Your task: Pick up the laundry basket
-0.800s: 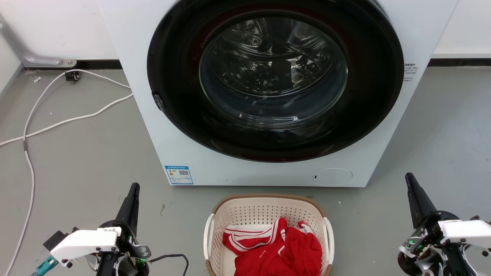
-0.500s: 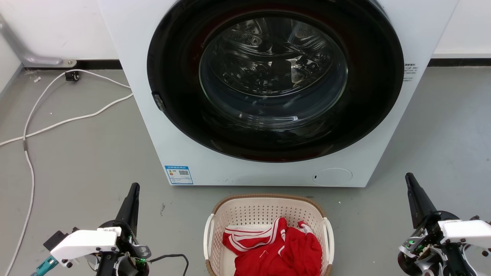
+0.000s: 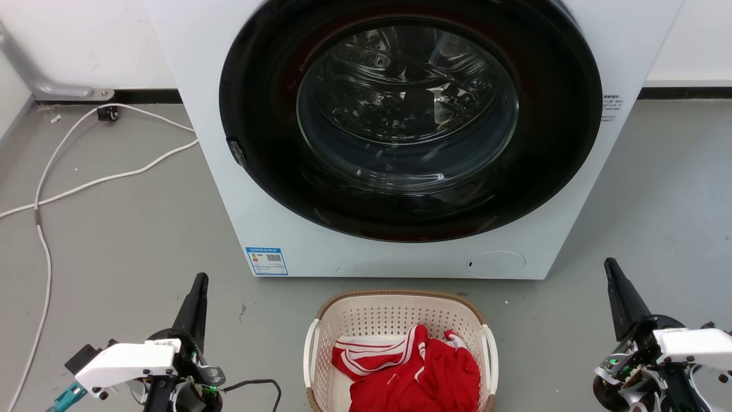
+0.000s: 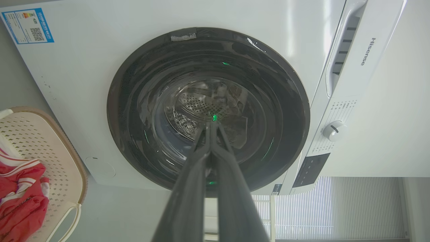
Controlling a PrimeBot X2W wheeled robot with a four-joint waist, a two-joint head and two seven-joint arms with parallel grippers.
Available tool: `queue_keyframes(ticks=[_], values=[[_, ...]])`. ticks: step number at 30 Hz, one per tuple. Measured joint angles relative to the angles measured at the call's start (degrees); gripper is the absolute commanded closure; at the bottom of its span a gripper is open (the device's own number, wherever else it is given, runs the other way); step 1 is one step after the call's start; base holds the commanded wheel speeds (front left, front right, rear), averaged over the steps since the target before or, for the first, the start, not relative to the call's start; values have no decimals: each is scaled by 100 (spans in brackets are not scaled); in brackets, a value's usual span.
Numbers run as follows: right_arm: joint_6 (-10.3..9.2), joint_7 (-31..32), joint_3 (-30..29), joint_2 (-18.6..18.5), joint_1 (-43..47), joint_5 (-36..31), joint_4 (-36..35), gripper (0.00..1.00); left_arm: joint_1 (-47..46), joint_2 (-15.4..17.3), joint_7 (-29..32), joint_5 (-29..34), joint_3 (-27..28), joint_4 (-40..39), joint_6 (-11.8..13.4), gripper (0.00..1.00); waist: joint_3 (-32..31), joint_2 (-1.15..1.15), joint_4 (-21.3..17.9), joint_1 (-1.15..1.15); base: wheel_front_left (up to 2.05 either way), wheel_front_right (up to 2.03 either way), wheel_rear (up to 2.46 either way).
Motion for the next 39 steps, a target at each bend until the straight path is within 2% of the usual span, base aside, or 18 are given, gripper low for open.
queue_keyframes(ticks=[6,7,12,20,27,33,39], values=[[0,1,-1,0,0,0,0,100,0,-1,4,1,2,0,0,100,0,0,0,0,0,0,0],[0,1,-1,0,0,0,0,0,0,-1,4,1,2,0,0,0,0,0,0,0,0,0,0],[-1,-14,12,30,221,1,221,0,210,-41,-1,-2,-23,223,8,0,-1,0,-1,0,0,0,0],[-1,-231,63,34,354,-131,78,0,304,-46,-226,20,-105,121,8,0,-20,0,-1,0,0,0,0],[-1,-417,35,34,433,-563,23,0,366,-47,-410,392,27,76,8,0,-35,0,0,0,0,0,0],[-1,-590,-130,36,477,-1625,-144,0,437,-45,-580,965,240,-4,15,0,-51,0,2,0,0,0,0],[-1,-723,-264,35,478,-2547,-460,0,442,-46,-714,1553,458,-236,189,0,-63,0,7,0,0,0,0]])
